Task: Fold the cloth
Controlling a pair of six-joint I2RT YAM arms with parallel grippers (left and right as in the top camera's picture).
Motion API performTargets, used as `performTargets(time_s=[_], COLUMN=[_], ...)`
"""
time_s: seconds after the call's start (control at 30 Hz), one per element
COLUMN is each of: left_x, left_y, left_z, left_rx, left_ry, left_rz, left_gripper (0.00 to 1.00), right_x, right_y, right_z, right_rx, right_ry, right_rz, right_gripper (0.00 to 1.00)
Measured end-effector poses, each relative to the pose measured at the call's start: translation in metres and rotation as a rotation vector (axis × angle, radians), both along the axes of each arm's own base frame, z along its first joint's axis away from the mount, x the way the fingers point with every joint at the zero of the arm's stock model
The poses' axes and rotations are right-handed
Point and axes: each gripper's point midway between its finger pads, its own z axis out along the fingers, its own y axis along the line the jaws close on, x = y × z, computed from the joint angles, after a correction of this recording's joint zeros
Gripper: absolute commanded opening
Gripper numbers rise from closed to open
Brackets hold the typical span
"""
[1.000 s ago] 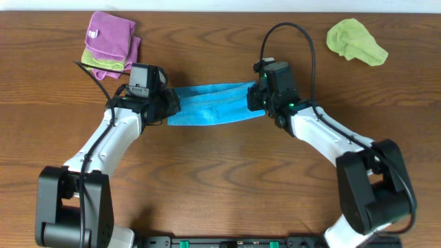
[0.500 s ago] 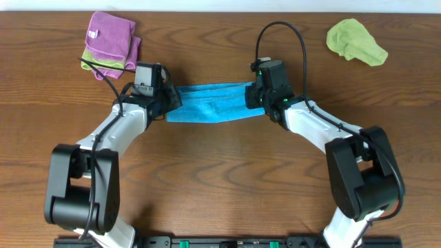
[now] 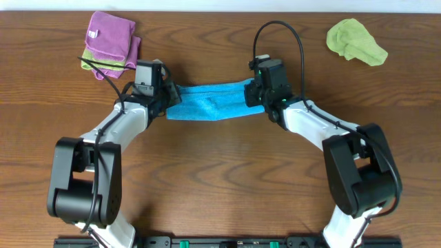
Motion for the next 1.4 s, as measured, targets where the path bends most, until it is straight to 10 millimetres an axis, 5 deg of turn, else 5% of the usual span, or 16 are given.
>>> performTargets(time_s=[0.13, 0.3, 0.43, 0.5, 0.63, 0.77, 1.0, 1.13, 1.23, 1.4], left_x=[0.000, 0.002, 0.004, 0.005, 0.005, 0.005, 0.002, 0.004, 0.005, 0.002], left_y=[0.002, 0.013, 0.026, 0.029, 0.031, 0.032, 0.034, 0.034, 0.028, 0.015], left_z=[-0.013, -0.017, -0.018, -0.018, -0.018, -0.017, 0.016, 0.051, 0.065, 0.066], left_rx=[0.004, 0.050, 0.097, 0.106, 0.121, 0.129, 0.146, 0.134, 0.099, 0.013], left_ry=[0.021, 0.022, 0.014, 0.014, 0.011, 0.006, -0.041, -0.120, -0.150, -0.134], left_rz=[0.003, 0.031, 0.063, 0.075, 0.076, 0.071, 0.055, 0.059, 0.047, 0.027], left_gripper=[0.08, 0.41, 0.68, 0.74, 0.88, 0.90, 0.83, 0.35, 0.14, 0.06], right_x=[0.002, 0.002, 0.003, 0.004, 0.003, -0.002, -0.010, -0.018, -0.028, -0.038], right_y=[0.001, -0.001, -0.005, -0.006, -0.008, -0.010, -0.014, -0.018, -0.024, -0.026], right_z=[-0.001, -0.005, -0.005, -0.006, -0.006, -0.005, 0.028, 0.050, 0.055, 0.059], right_rx=[0.001, -0.017, -0.035, -0.042, -0.053, -0.058, -0.050, -0.025, 0.026, 0.228], right_ry=[-0.008, -0.006, -0.012, -0.013, -0.012, 0.011, -0.005, -0.006, 0.048, 0.162], right_rz=[0.003, 0.002, -0.012, -0.017, -0.022, -0.027, -0.034, -0.063, -0.133, -0.201], right_gripper=[0.01, 0.12, 0.44, 0.76, 0.80, 0.80, 0.73, 0.78, 0.83, 0.90])
